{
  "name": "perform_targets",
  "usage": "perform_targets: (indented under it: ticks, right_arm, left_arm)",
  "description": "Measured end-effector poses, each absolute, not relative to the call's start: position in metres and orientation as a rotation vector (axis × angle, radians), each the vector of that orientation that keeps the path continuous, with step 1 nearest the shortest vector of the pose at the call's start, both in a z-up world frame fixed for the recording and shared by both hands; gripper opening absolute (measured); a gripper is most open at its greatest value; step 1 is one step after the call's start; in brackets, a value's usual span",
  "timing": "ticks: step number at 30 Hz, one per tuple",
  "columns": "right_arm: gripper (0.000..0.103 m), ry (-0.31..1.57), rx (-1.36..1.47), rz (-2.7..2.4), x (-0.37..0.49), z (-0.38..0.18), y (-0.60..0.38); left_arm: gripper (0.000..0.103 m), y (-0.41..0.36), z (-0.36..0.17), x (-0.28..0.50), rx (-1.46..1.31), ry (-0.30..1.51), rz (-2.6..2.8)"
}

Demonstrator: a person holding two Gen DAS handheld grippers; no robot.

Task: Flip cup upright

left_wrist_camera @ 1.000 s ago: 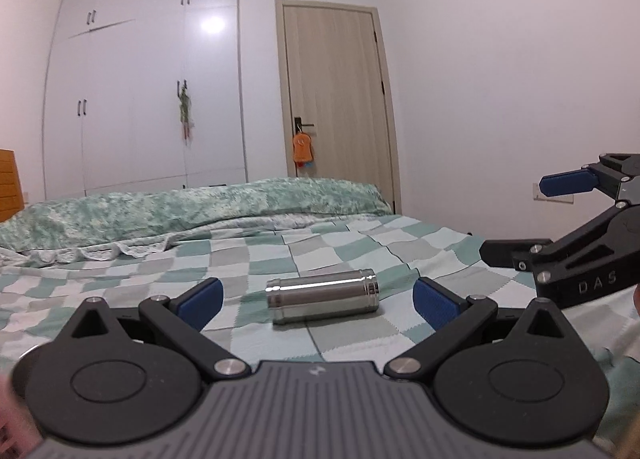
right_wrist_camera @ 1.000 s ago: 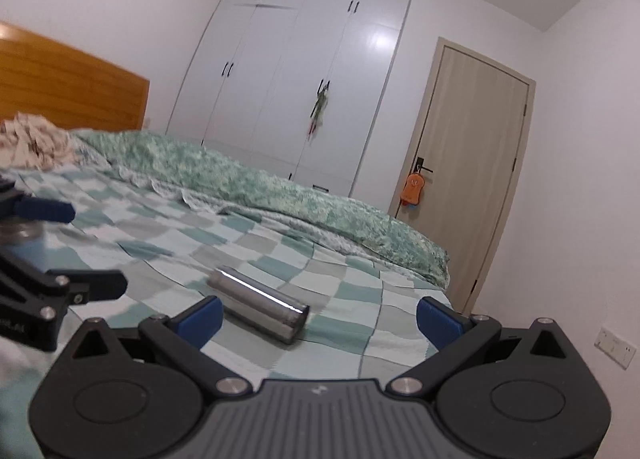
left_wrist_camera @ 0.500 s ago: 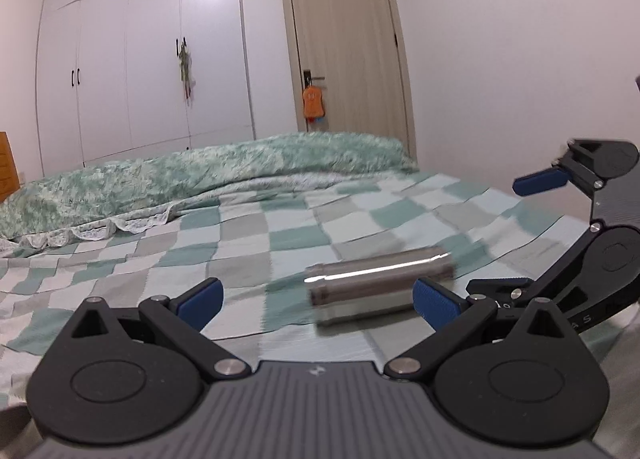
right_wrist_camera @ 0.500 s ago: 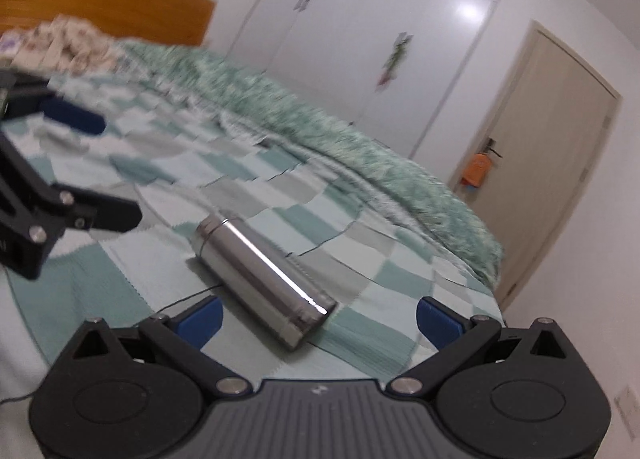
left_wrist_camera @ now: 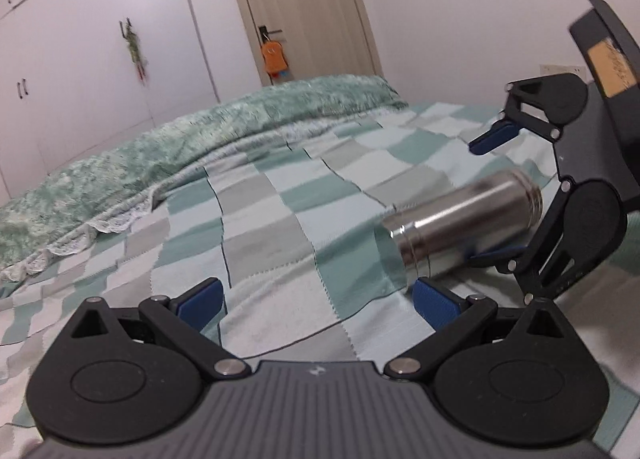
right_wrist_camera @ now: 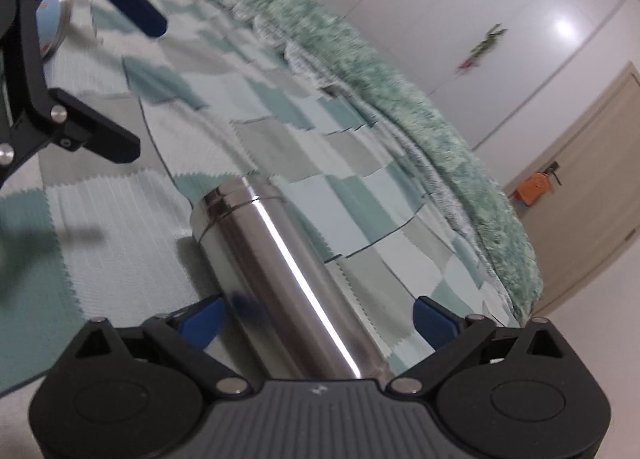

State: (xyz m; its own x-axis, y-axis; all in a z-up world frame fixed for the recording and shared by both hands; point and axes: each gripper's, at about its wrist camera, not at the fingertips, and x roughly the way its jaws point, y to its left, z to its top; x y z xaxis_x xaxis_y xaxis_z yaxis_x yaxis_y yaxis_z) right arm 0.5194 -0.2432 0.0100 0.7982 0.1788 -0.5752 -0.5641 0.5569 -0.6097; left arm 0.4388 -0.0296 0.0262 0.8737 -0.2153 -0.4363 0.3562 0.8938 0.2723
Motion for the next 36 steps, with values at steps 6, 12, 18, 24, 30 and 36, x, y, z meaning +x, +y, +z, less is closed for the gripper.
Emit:
perform_targets:
  ticks: [6,12,18,24,30,36]
  right_arm:
    - [0.076,0.505,-1.001,0.495,0.533,-0.007,-0.231]
    - [0.067,0.398,-1.177,0.508,0.509,-0.017,-0.219]
    - [0.064,0.266,-1.251,0.521,0.476,-0.011,-0.218]
    - [0.062,0.171,-1.269,0.550,0.429,0.008,-0.220]
    - [0.062,0.108,-1.216,0.627,0.366,0.037,-0.217]
    - [0.062,0.075,-1.143,0.748,0.290,0.055,-0.209]
  left_arm:
    - [0.103,-0.030,0.014,0.449,0.399,0.438,-0.348]
    - [0.103,-0.035,0.010,0.442,0.425,0.446,-0.371]
    - [0.103,-0.028,0.025,0.428,0.389,0.445,-0.361]
    - [0.103,-0.023,0.046,0.396,0.369,0.433,-0.345]
    - [0.103,-0.017,0.072,0.353,0.347,0.424,-0.336]
    - [0.103,0.003,0.091,0.287,0.316,0.444,-0.303]
